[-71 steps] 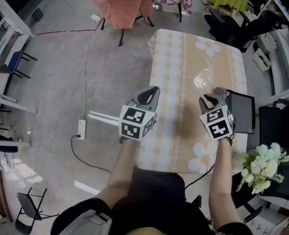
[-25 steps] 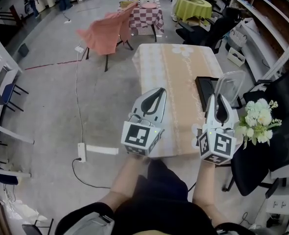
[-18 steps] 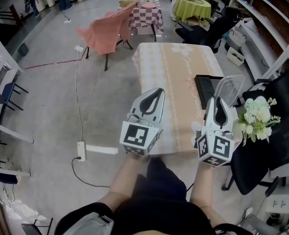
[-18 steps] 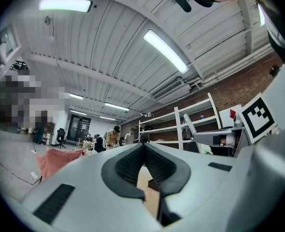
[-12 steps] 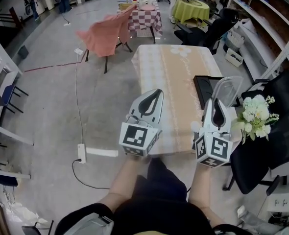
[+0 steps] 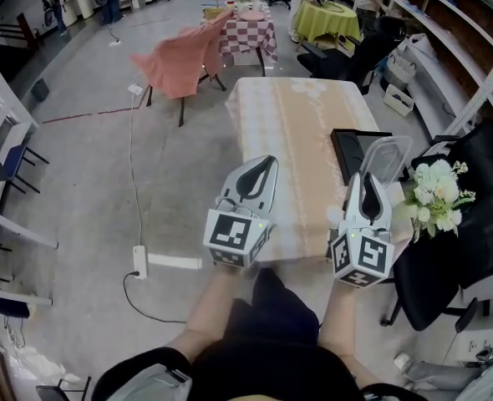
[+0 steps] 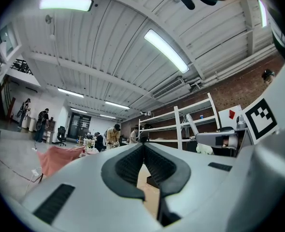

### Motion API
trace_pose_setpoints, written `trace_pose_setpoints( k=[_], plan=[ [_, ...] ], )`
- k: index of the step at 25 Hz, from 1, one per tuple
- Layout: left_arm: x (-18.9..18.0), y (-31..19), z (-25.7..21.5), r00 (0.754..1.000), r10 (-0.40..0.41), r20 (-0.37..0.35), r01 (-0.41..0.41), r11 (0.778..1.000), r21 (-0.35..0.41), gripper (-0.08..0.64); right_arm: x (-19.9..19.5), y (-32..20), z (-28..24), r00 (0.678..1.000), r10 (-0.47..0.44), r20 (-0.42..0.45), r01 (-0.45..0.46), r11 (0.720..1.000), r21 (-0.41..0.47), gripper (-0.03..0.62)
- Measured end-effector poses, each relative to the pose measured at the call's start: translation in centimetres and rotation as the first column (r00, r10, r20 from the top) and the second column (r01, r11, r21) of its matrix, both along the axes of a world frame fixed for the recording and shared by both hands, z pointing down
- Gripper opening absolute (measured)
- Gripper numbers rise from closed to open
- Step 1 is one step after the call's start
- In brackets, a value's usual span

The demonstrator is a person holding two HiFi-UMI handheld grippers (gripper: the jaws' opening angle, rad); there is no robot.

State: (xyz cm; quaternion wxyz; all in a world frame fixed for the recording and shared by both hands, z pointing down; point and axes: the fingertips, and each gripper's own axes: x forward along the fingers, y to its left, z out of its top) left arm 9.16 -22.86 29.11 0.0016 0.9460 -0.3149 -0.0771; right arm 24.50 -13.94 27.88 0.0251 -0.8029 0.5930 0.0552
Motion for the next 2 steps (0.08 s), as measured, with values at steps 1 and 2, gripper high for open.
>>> trace_pose_setpoints(
  k=[1, 2],
  plan=[
    [-0.14, -0.04, 0.02, 1.0, -0.002, 0.001, 0.002, 1.0, -0.003, 0.015, -0.11, -0.01, 0.05, 1.0, -0.002, 0.001, 0.002, 1.0, -0.001, 0.067],
    [-0.29, -0.08, 0.01, 1.0, -0.005, 0.003, 0.005, 1.0, -0.007, 0.015, -0.21, -0.03, 0.1, 1.0, -0.003, 0.002, 0.003, 1.0, -0.002, 0.067]
  ],
)
